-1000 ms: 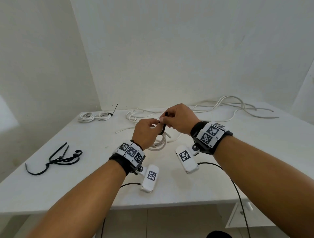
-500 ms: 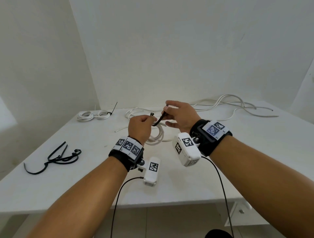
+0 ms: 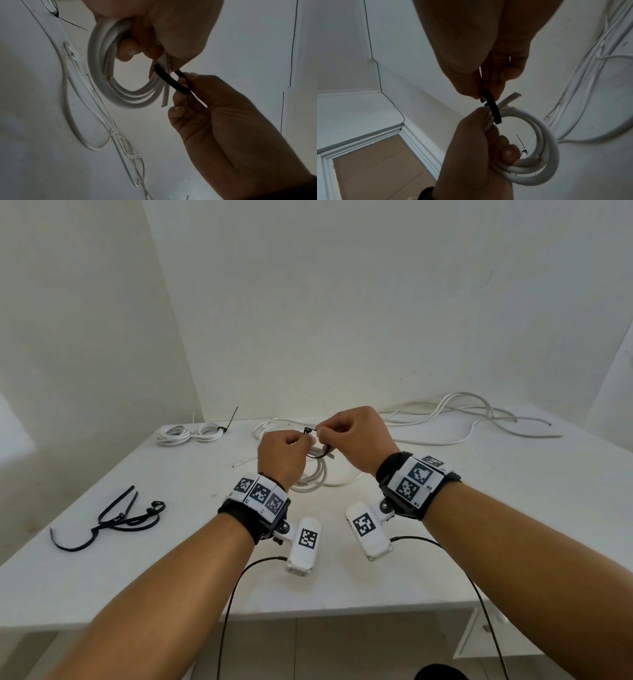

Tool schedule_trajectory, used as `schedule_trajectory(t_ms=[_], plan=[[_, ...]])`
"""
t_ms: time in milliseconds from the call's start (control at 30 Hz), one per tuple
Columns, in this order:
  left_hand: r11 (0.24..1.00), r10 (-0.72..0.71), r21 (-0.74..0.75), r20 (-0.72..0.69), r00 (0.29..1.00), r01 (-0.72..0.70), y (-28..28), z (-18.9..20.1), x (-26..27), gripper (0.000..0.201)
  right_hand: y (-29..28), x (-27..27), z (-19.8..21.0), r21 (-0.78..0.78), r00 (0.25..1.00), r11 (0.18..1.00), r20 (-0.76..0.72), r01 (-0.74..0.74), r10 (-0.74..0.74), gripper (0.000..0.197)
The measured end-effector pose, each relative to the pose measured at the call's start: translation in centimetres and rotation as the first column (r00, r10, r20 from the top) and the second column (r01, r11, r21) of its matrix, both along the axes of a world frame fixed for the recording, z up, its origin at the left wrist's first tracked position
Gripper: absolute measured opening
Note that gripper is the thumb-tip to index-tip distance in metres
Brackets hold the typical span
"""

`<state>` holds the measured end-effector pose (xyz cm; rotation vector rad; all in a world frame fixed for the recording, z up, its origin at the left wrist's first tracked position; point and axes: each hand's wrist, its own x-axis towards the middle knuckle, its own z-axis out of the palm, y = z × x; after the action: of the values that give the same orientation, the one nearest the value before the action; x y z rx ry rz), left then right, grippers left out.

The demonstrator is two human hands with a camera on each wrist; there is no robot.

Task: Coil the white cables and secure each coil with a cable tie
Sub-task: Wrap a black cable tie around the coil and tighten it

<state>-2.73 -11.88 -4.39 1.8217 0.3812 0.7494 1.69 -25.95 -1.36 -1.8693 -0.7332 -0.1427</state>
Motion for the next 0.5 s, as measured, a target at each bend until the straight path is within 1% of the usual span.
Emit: schedule_trajectory(t_ms=[267, 333, 400, 467, 500], plan=[[0.995, -0.027, 0.093, 0.001, 1.0, 0.027, -0.2, -0.1, -0.3, 0.016, -0.1, 0.1, 0.0, -0.066, 1.0, 0.998, 0.031, 0.006, -0.003, 0.013], [0.985, -0.039, 0.168, -0.004, 0.999, 0.04, -0.2, -0.3, -0.3, 0.018, -0.1, 0.3, 0.1, -0.083, 1.0, 0.997, 0.031, 0.006, -0.004, 0.014], [0.957, -0.05, 0.287, -0.01, 0.999, 0.051, -0.1, -0.5, -0.4, 0.02, -0.2, 0.5, 0.1, -0.112, 1.0, 0.994, 0.027, 0.001, 0.002, 0.013], [0.921, -0.078, 0.384, 0.001, 0.997, 0.071, -0.1, -0.7, -0.5, 0.019, -0.2, 0.9, 0.0, -0.113, 1.0, 0.994, -0.02, -0.012, 0.01, 0.008], [0.911, -0.096, 0.403, -0.003, 0.995, 0.089, 0.0, -0.7, -0.5, 0.019, -0.3, 1.0, 0.0, -0.108, 0.998, 0.994, -0.054, -0.025, 0.019, 0.004]])
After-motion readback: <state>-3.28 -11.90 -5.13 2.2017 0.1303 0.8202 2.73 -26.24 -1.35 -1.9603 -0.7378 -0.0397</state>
